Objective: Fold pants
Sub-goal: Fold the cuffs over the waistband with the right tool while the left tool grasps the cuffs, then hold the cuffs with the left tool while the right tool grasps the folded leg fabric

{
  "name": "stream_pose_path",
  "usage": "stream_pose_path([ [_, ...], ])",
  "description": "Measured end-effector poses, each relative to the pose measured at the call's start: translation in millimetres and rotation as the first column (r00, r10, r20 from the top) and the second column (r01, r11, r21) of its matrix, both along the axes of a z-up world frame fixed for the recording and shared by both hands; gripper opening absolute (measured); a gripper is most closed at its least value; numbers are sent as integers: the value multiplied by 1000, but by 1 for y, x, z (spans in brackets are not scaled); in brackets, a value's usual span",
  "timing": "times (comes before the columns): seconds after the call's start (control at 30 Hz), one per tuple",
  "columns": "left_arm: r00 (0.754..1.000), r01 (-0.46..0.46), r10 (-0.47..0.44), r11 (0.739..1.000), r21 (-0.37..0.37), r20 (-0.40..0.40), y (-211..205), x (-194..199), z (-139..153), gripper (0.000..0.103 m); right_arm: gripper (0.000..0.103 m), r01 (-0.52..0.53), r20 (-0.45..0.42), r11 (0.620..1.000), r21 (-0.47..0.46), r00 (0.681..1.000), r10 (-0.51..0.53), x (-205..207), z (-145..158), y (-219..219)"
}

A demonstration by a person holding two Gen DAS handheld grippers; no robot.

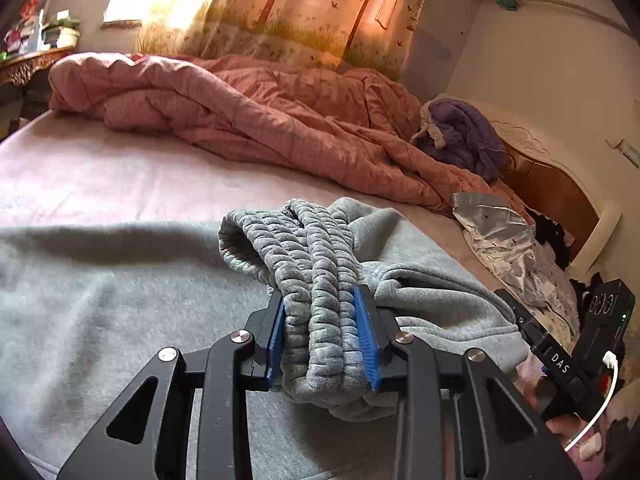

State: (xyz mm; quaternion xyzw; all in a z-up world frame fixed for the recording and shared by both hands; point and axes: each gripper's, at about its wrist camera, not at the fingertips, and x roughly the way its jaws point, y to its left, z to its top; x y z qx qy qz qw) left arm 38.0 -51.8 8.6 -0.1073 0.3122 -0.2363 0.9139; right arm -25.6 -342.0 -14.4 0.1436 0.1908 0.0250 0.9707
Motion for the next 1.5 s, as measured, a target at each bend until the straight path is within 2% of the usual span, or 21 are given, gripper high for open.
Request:
stream_pose_path([
  [0.1,998,-49,49,999,-13,33,16,-8,14,30,69,-24,-2,999,-22,1000,24,-3,6,6],
  [0.17,994,-81,80,997,15,71,26,-13,22,30,69,-42,13,998,-44,999,43,-8,13,13],
  [0.27,984,-134,126,989,64,124,36,-22,34,30,78,-61,35,996,-64,997,64,-13,21,22],
  [0.33,980,-148,134,985,91,147,42,-27,40,30,79,-74,42,995,-72,996,77,-14,24,28],
  [0.47,981,-169,156,979,118,112,55,-24,40,30,81,-107,12,994,-25,994,108,-11,19,34],
  [0.53,974,-212,196,965,156,112,59,-23,34,30,81,-137,-15,990,18,990,137,-9,9,36],
  [0.6,964,-255,237,951,173,120,63,-23,26,29,81,-158,-62,987,14,985,158,-5,-4,43],
  [0.63,956,-282,261,944,171,132,67,-24,24,27,81,-147,-78,989,-1,986,146,-2,-9,46],
  [0.67,949,-304,281,936,176,145,70,-29,20,20,81,-132,-90,991,-23,987,129,2,-13,49],
  [0.73,933,-350,314,906,238,175,70,-28,15,4,81,-123,-110,991,-58,987,117,10,-19,56],
  [0.77,934,-349,313,905,245,173,73,-26,12,0,81,-129,-129,989,-65,984,120,14,-22,59],
  [0.87,955,-298,291,929,222,62,86,-15,0,0,81,-149,-156,986,-73,978,136,18,-30,64],
  [0.97,955,-298,286,915,272,83,87,-16,-8,0,81,-140,-160,989,-45,978,131,18,-34,60],
  [1.0,957,-289,276,919,269,87,85,-18,-8,0,82,-136,-167,990,-46,978,127,19,-34,60],
  [1.03,960,-281,267,923,263,90,83,-18,-8,0,86,-131,-183,989,-63,976,118,22,-33,63],
  [1.17,961,-266,234,928,262,146,68,-19,6,0,86,-138,-198,981,-136,974,109,29,-30,75],
  [1.3,971,-218,189,953,210,149,60,-17,10,4,86,-133,-194,980,-149,976,103,24,-29,78],
  [1.4,964,-241,211,949,203,160,47,-11,8,5,86,-150,-195,976,-158,974,118,24,-26,79],
  [1.5,961,-257,230,948,187,156,35,1,13,5,86,-194,-156,965,-174,973,167,31,0,82],
])
